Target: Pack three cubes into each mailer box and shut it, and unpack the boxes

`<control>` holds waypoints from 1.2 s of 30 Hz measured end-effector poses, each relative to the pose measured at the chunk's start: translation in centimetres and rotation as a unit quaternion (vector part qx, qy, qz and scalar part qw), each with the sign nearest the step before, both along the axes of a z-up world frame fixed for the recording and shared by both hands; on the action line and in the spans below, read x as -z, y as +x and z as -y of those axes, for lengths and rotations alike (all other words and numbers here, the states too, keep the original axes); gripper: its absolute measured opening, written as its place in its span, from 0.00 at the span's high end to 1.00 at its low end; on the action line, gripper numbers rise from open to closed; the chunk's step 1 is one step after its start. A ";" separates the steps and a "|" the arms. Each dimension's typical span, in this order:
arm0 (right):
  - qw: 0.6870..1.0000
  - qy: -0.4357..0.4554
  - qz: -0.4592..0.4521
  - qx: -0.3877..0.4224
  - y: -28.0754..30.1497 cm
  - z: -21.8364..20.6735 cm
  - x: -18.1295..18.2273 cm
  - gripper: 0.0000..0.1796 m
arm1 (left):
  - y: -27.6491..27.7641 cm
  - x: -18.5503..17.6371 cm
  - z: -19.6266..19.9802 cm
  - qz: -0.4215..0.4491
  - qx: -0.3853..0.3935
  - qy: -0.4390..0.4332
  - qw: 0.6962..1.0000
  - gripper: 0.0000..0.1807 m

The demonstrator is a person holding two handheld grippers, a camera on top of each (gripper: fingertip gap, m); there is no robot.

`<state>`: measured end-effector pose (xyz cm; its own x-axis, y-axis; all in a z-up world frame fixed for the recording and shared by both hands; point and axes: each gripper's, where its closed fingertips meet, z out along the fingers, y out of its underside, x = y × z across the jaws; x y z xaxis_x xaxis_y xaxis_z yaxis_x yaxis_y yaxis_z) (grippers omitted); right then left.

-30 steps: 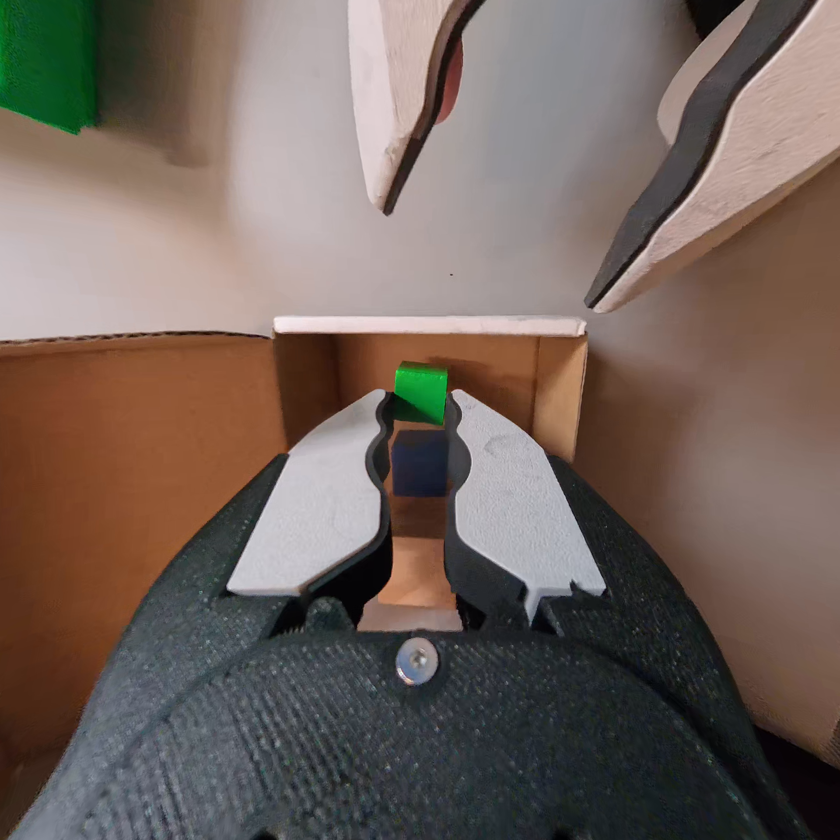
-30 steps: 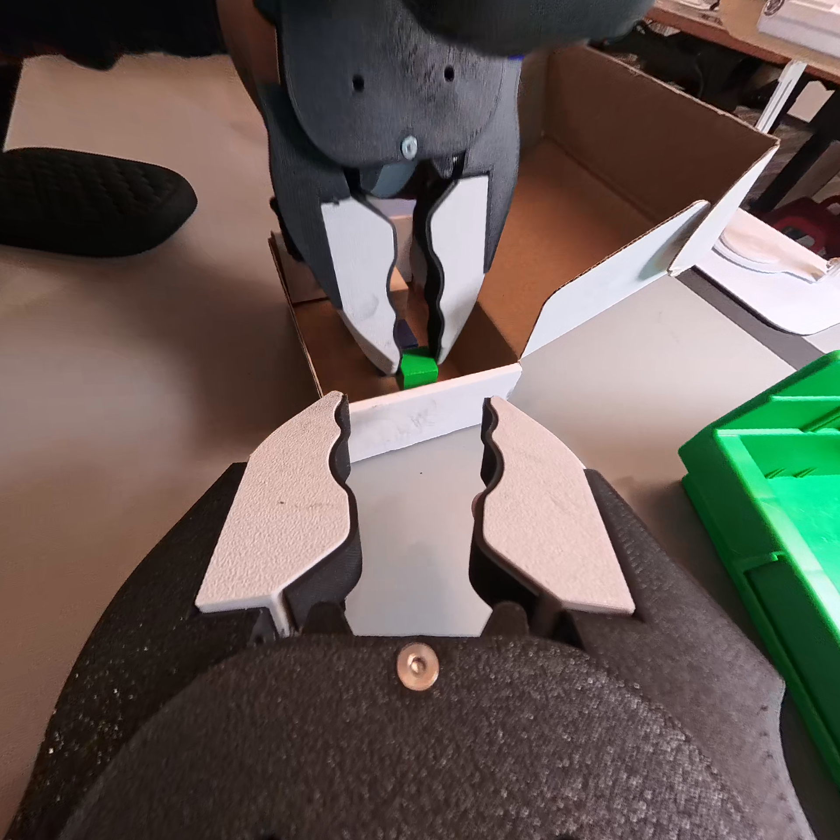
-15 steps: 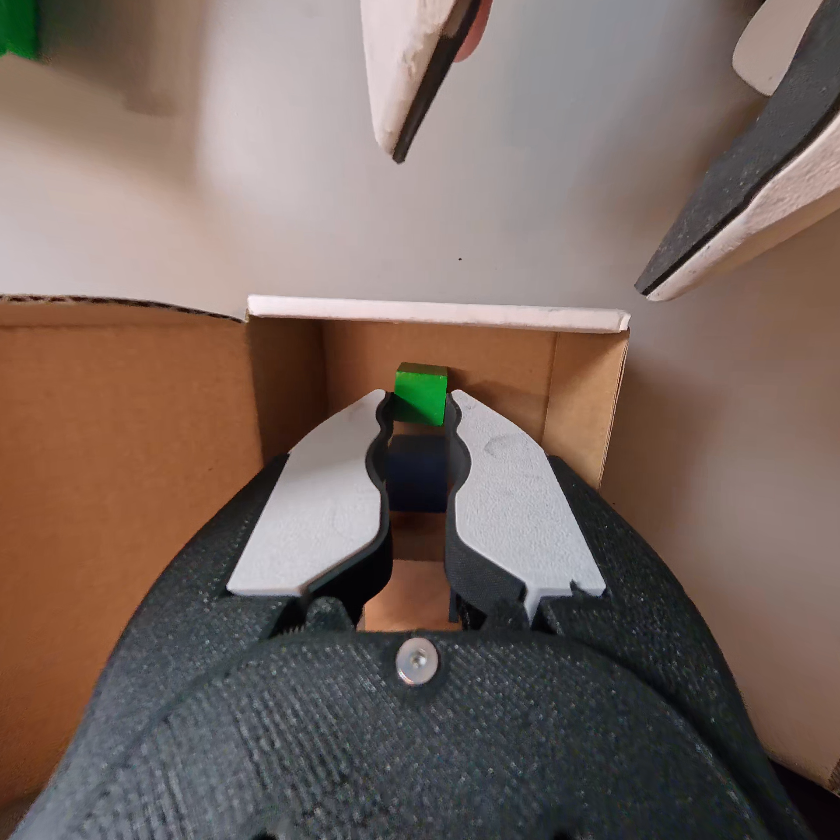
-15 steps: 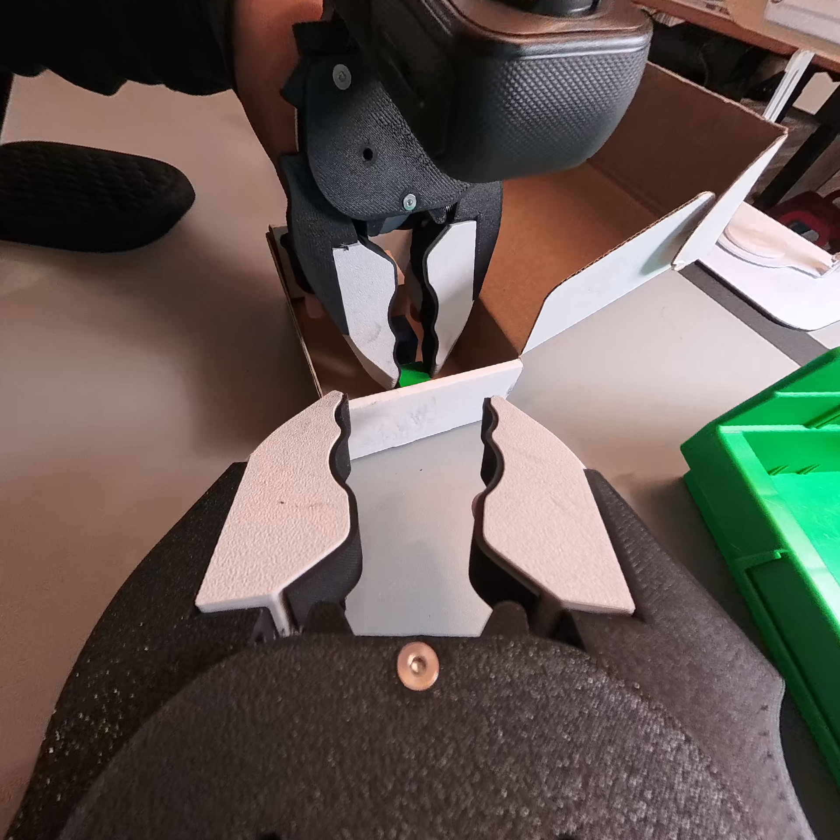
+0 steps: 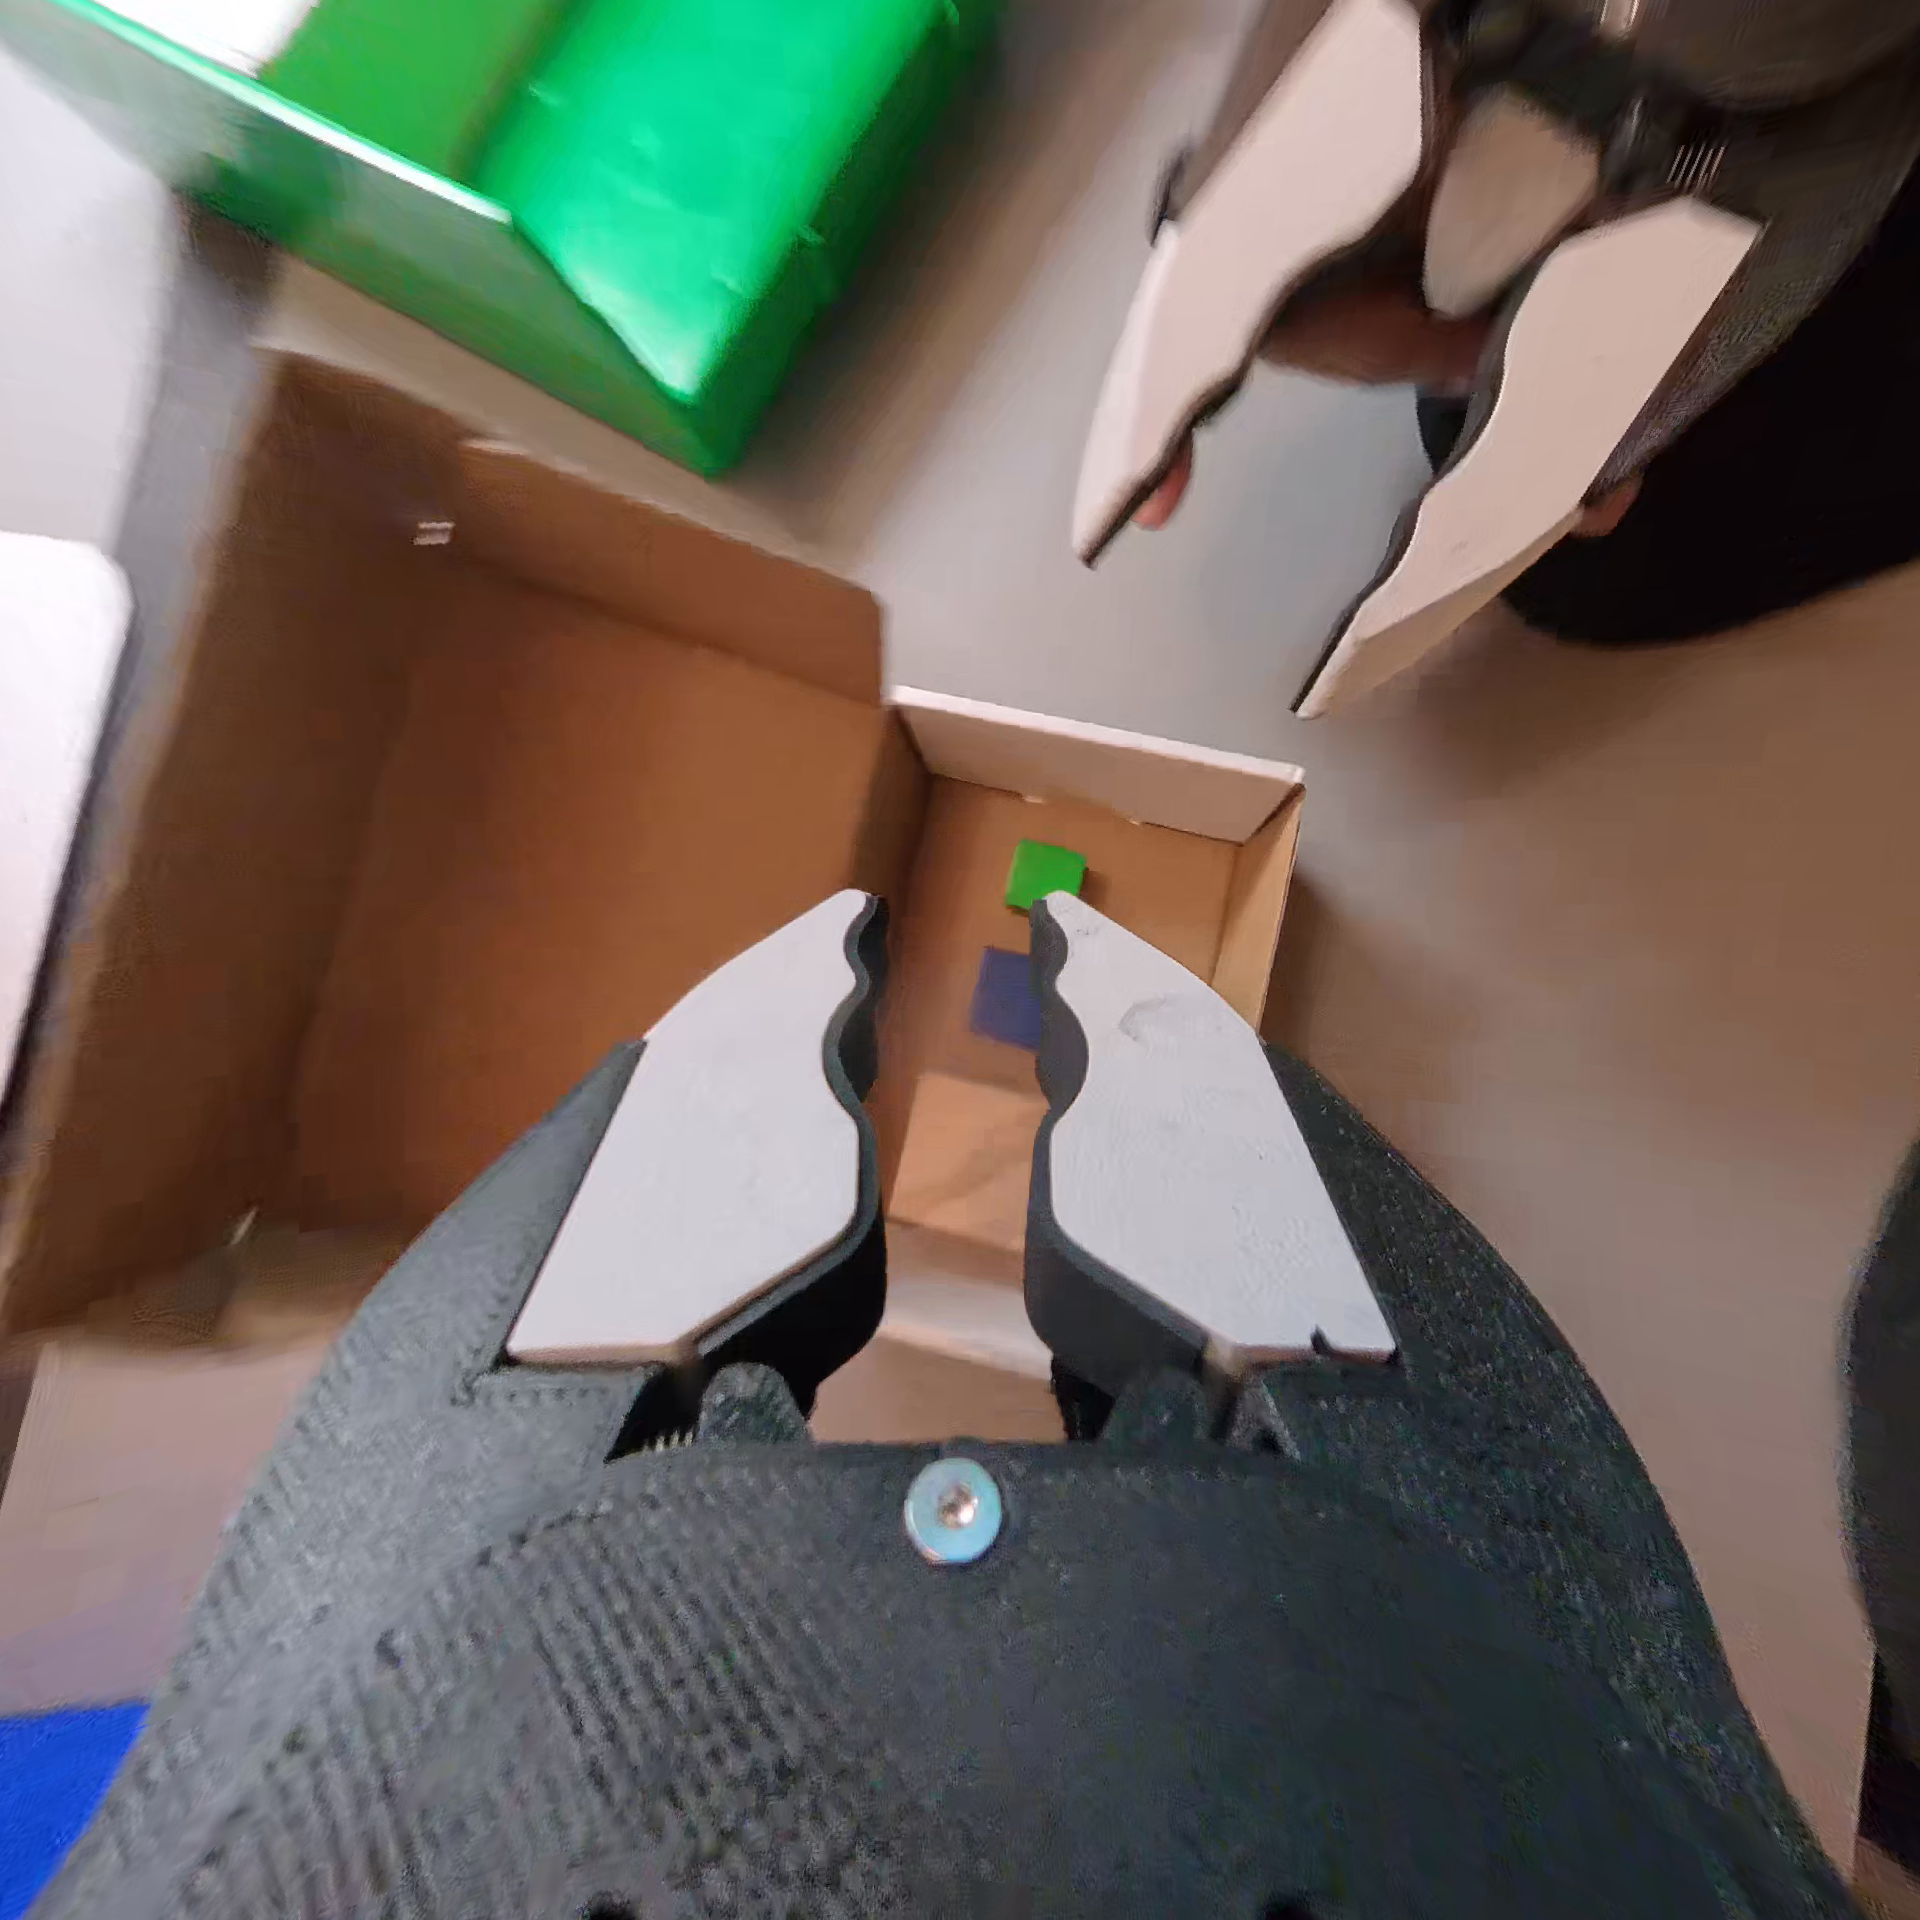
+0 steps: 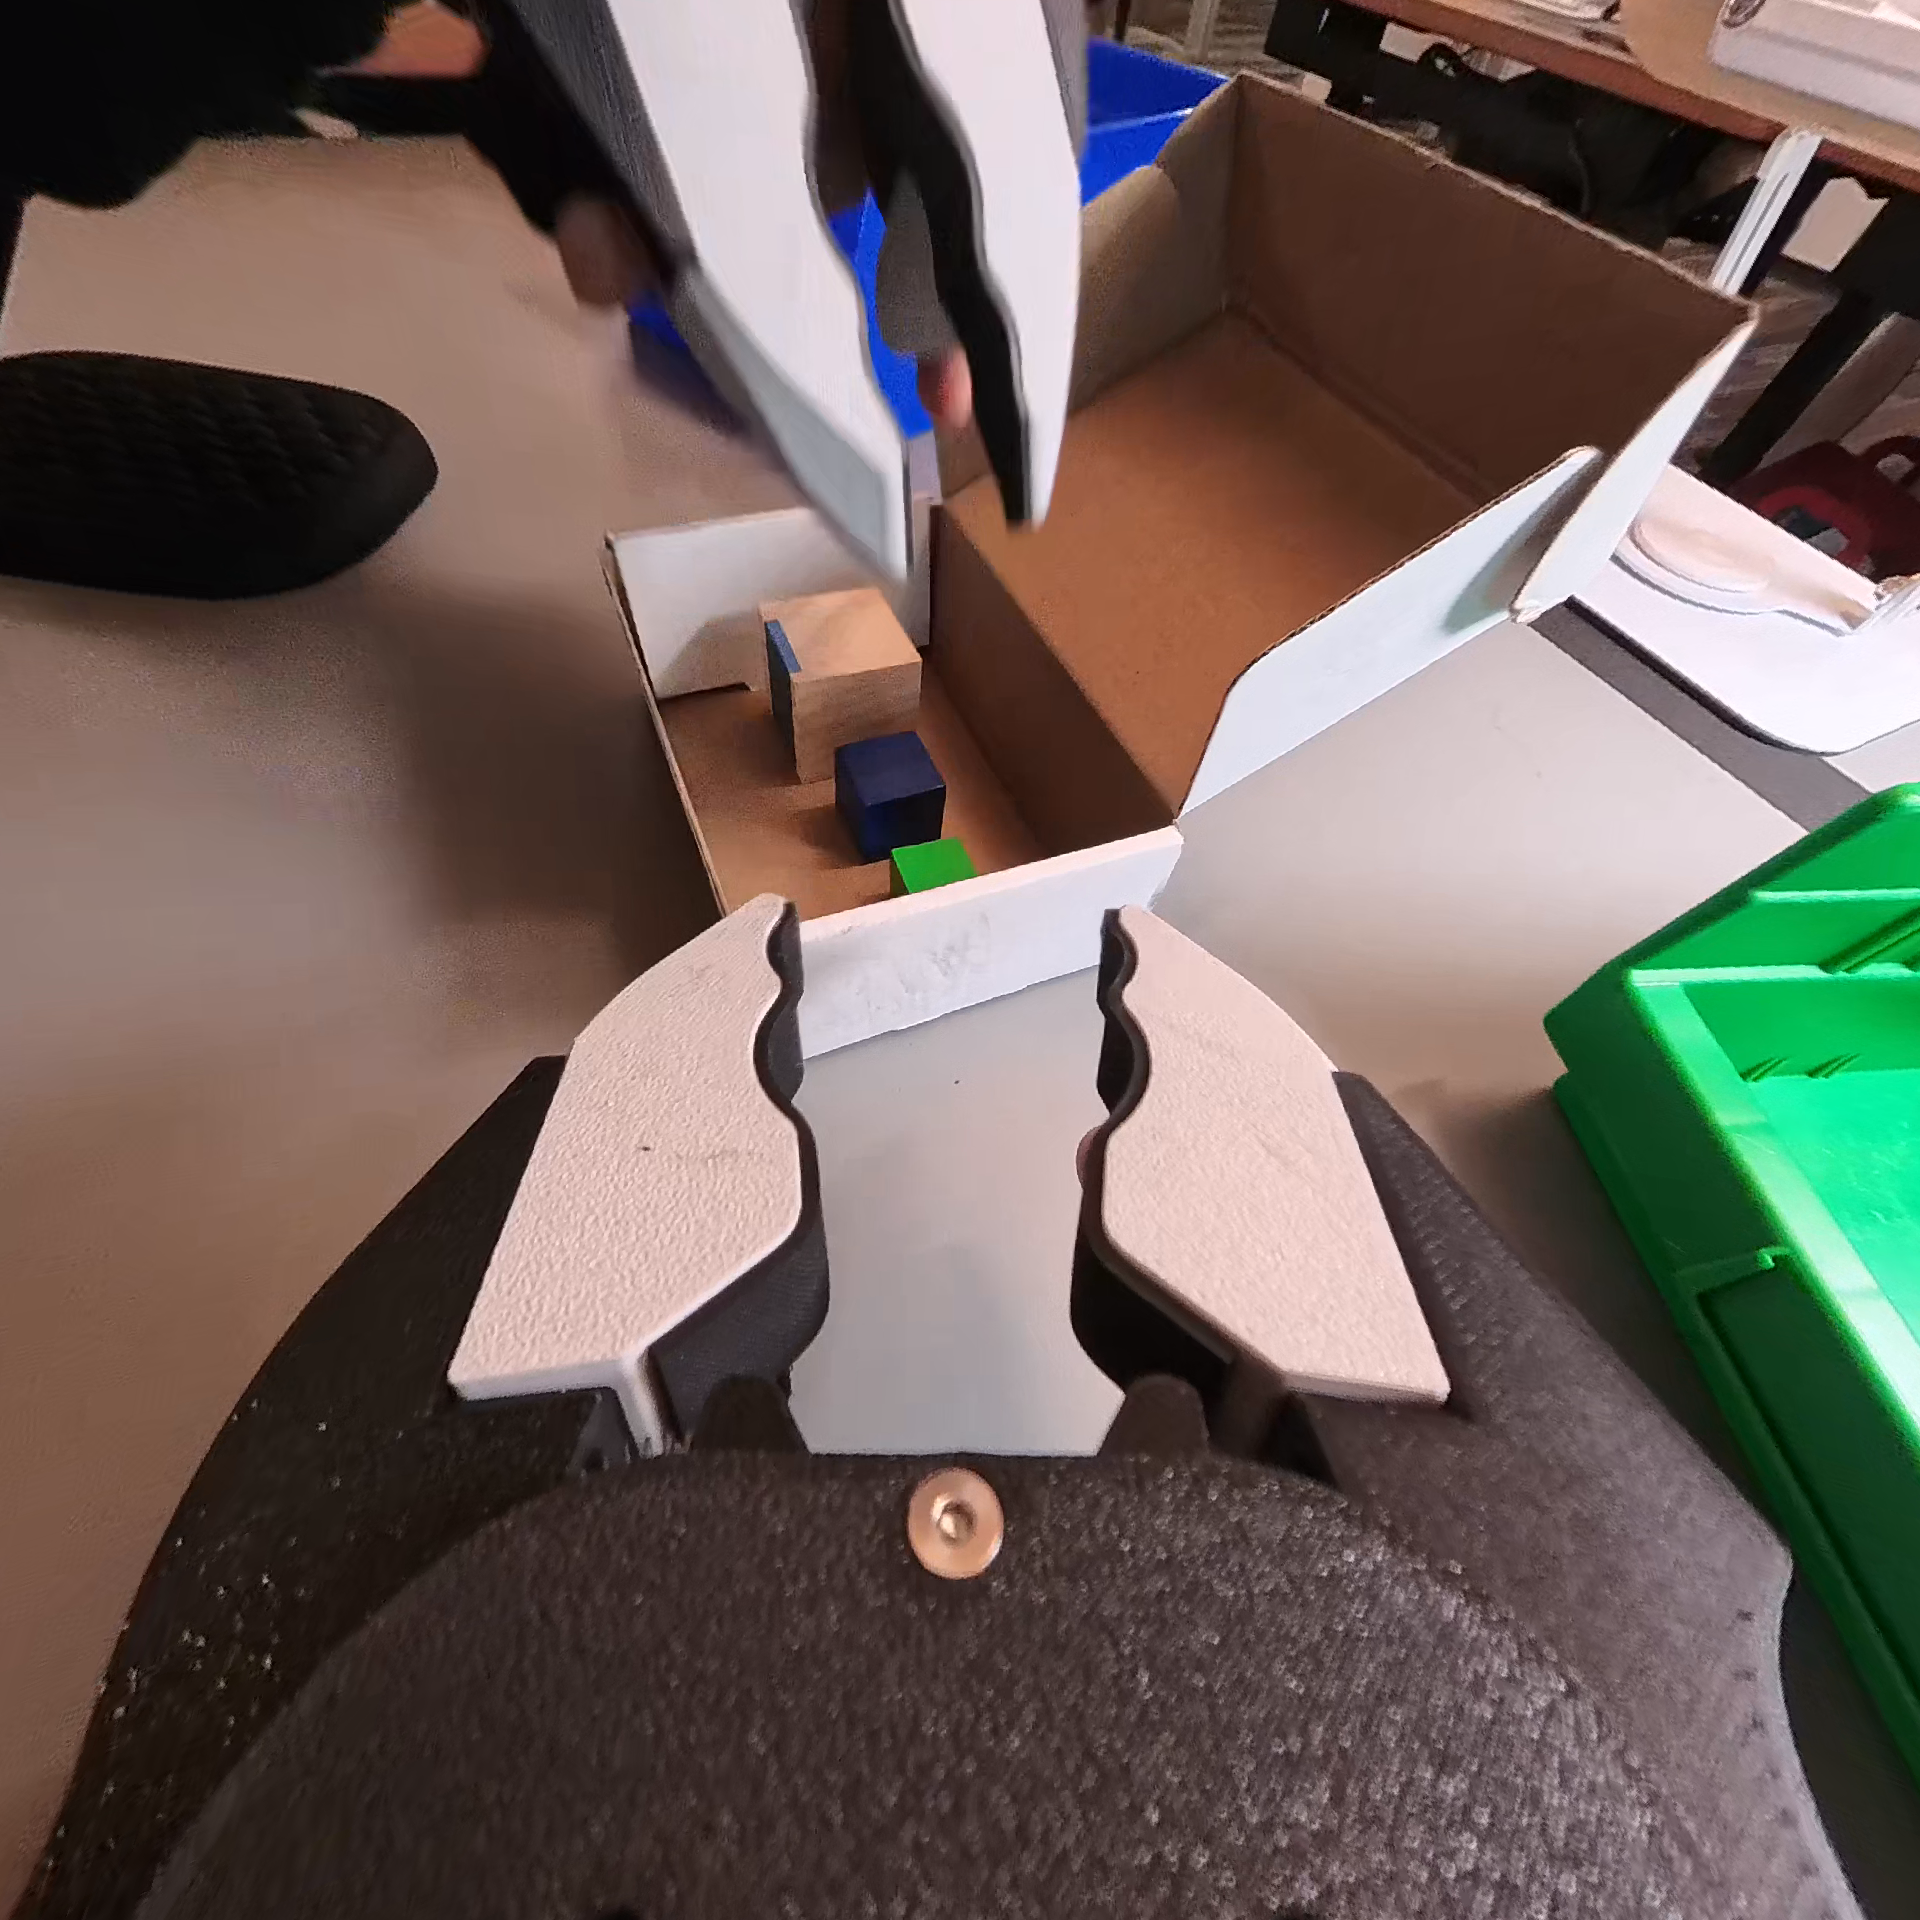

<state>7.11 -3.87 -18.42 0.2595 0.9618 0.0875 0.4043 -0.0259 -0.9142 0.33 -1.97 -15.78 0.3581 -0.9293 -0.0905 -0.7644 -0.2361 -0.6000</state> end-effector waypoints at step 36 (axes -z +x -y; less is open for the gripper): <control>0.992 -0.041 0.076 0.088 -2.7 -0.9 0.6 0.90 | -7.9 3.0 4.6 0.178 -0.106 0.035 0.978 0.93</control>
